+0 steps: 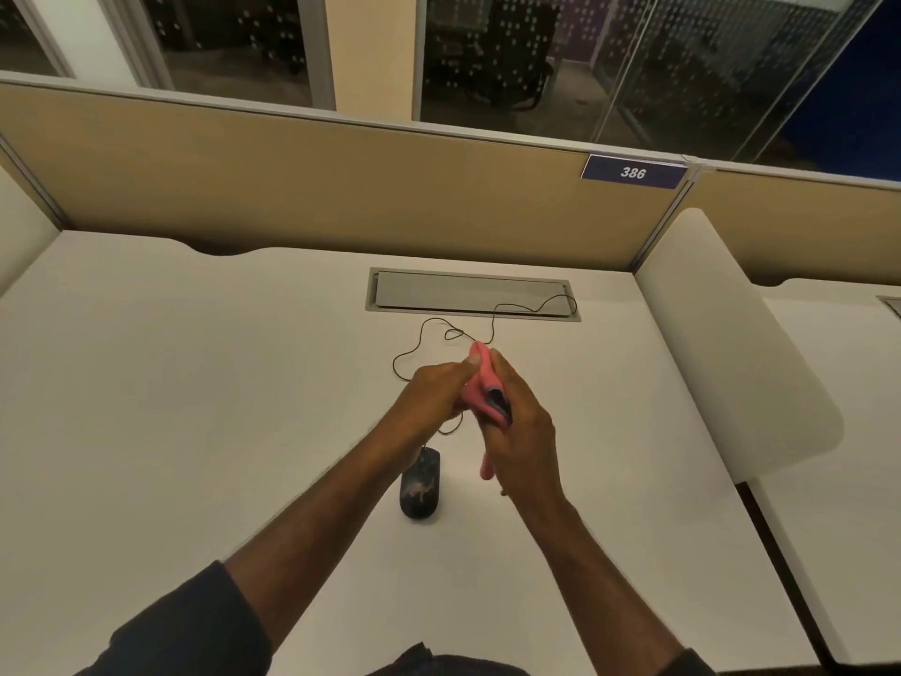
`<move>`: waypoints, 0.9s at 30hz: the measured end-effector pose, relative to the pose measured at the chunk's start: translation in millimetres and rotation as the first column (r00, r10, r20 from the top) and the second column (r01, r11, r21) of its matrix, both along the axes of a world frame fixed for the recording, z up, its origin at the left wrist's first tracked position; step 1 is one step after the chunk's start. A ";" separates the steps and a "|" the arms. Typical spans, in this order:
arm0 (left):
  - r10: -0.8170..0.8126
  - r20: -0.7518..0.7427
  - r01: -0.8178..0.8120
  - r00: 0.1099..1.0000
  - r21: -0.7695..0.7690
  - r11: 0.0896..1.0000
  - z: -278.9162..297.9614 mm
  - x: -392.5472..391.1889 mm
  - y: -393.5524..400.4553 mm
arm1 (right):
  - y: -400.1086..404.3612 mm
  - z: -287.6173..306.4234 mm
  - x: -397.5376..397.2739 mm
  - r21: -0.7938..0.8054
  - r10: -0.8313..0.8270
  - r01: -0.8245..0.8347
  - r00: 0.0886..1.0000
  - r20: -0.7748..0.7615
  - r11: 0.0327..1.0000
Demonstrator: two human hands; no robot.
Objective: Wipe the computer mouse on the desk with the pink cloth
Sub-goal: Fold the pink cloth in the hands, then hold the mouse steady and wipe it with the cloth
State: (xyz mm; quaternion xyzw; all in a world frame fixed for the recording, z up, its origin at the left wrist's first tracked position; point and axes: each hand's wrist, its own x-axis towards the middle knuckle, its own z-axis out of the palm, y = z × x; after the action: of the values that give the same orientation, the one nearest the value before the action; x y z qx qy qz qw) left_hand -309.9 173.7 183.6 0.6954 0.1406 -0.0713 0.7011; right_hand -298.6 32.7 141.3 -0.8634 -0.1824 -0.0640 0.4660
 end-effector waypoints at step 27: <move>-0.436 0.018 0.280 0.900 0.742 0.609 -221.6 -72.5 71.9 | -37.6 -76.5 6.1 0.018 -0.182 0.216 0.861 -0.475 0.976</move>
State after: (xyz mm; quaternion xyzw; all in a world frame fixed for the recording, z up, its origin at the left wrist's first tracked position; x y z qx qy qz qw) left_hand -382.5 245.6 -38.0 0.9313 -0.0556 -0.0802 0.3510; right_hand -292.5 -4.9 64.8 -0.8502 0.0285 0.0934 0.5173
